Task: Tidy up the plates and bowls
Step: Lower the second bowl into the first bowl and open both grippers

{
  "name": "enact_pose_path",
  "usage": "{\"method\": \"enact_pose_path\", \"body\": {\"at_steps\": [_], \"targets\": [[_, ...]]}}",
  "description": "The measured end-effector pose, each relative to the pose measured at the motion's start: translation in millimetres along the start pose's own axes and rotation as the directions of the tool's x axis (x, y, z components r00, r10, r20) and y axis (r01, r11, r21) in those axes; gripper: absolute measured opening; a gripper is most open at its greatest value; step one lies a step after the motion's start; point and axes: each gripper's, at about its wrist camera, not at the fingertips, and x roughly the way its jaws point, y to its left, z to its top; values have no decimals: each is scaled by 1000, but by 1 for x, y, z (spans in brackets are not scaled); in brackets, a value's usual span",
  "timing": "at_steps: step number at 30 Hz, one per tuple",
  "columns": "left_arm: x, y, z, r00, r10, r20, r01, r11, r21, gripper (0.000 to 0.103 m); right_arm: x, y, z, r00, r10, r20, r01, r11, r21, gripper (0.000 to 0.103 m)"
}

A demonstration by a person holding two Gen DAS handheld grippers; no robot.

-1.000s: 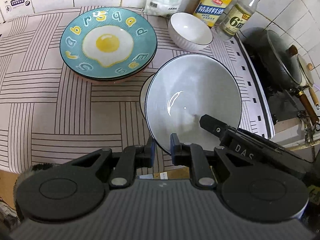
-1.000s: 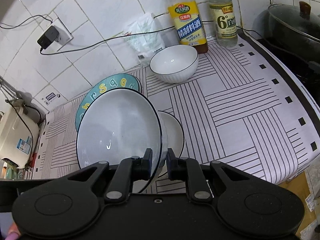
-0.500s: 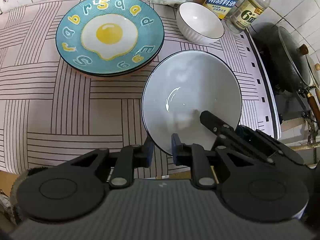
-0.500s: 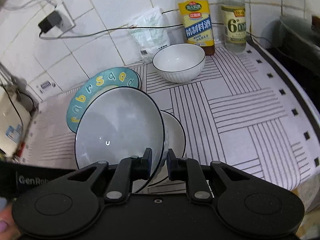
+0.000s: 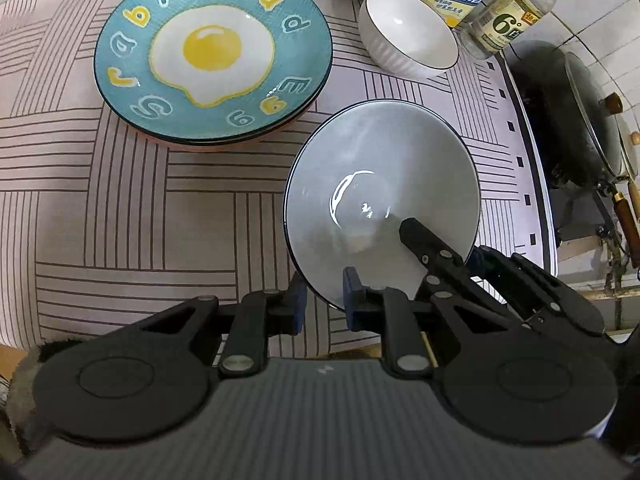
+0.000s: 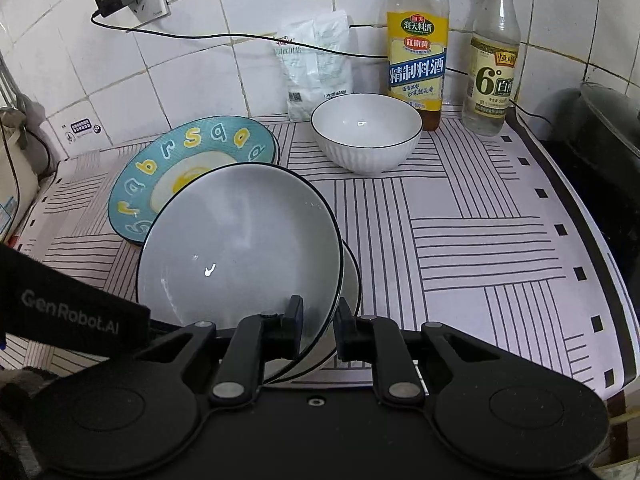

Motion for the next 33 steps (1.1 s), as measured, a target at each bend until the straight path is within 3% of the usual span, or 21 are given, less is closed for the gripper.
{"method": "enact_pose_path", "body": {"at_steps": [15,21,26,30,33], "targets": [[6,10,10,999,-29,-36,27,998,-53,16,12,12,24,992,-32,-124,10,984,-178,23],[9,8,8,999,-23,-27,22,999,-47,16,7,33,14,989,-114,-90,75,933,-352,32],[7,6,6,1000,-18,-20,18,999,-32,17,3,25,13,994,-89,-69,63,946,-319,32],[7,5,5,1000,-18,-14,18,1000,-18,17,1,25,10,989,-144,-45,123,942,-313,34],[8,4,5,1000,-7,-6,7,1000,-12,17,0,22,4,994,-105,-20,94,949,-300,34]]}}
